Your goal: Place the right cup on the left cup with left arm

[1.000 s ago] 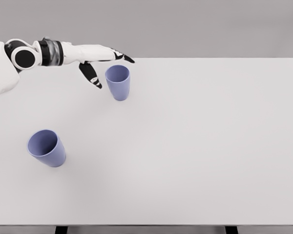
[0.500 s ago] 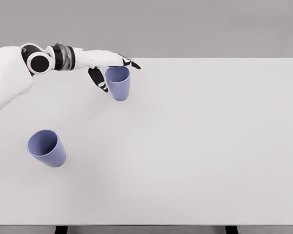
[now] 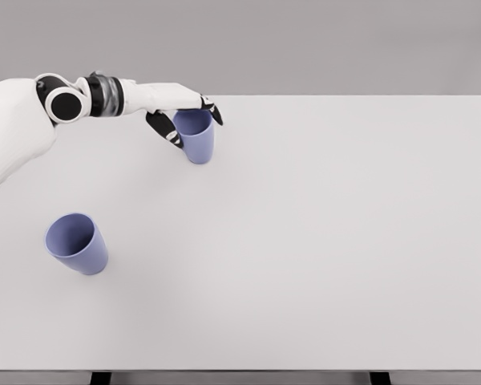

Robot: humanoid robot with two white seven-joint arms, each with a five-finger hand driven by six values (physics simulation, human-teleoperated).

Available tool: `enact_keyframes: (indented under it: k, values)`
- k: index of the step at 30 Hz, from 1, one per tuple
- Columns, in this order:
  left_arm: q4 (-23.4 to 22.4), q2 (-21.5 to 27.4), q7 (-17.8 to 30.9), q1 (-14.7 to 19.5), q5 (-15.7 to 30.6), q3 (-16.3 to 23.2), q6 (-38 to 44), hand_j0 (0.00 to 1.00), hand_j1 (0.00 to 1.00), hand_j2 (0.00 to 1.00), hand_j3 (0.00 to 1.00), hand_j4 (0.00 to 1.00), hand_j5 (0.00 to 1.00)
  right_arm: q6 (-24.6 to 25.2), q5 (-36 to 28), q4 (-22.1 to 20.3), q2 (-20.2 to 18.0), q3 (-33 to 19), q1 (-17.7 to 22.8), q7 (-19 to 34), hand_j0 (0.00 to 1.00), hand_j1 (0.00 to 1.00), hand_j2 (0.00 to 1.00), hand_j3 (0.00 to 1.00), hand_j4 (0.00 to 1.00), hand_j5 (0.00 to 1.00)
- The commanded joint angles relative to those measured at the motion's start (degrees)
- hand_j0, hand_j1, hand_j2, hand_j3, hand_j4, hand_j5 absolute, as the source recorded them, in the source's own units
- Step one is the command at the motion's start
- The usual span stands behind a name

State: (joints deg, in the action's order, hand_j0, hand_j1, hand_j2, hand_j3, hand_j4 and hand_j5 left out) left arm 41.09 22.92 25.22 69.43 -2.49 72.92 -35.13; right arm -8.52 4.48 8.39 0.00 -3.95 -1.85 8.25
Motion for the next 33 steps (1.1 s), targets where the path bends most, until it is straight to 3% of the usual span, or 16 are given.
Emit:
enact_keyframes:
  k: [1,4,6,15,20,26,33]
  values:
    - [0.5,0.4,0.0,-0.1,0.4,-0.9,0.1,0.66,0.66,0.66,0.66,0.66,0.66,0.0,0.0,0.0,0.0,0.0,-0.1,0.0,1.0,1.0,1.0,1.0,1.0,1.0]
    - [3.2,1.1,0.4,-0.1,0.6,-1.5,0.1,0.66,0.66,0.66,0.66,0.66,0.66,0.0,0.0,0.0,0.0,0.0,-0.1,0.0,1.0,1.0,1.0,1.0,1.0,1.0]
    - [8.6,4.8,0.9,-0.1,0.9,-1.8,0.1,0.66,0.66,0.66,0.66,0.66,0.66,0.0,0.0,0.0,0.0,0.0,-0.1,0.0,1.0,1.0,1.0,1.0,1.0,1.0]
    - [23.9,17.3,2.6,0.1,4.9,-1.7,0.1,0.65,0.65,0.65,0.65,0.65,0.65,0.0,0.0,0.0,0.0,0.0,-0.1,0.0,1.0,1.0,1.0,1.0,1.0,1.0]
    - [35.3,27.3,4.0,0.4,9.1,-1.5,0.1,0.65,0.65,0.65,0.65,0.65,0.65,0.0,0.0,0.0,0.0,0.0,-0.1,0.0,1.0,1.0,1.0,1.0,1.0,1.0]
    - [41.6,34.3,3.9,0.5,10.4,-1.7,0.1,0.65,0.65,0.65,0.65,0.65,0.65,0.0,0.0,0.0,0.0,0.0,0.0,0.0,1.0,1.0,1.0,1.0,1.0,1.0]
    - [51.5,47.2,3.9,1.4,14.2,-2.2,0.1,0.65,0.65,0.65,0.65,0.65,0.65,0.0,0.0,0.0,0.0,0.0,-0.1,0.0,1.0,1.0,1.0,1.0,1.0,1.0]
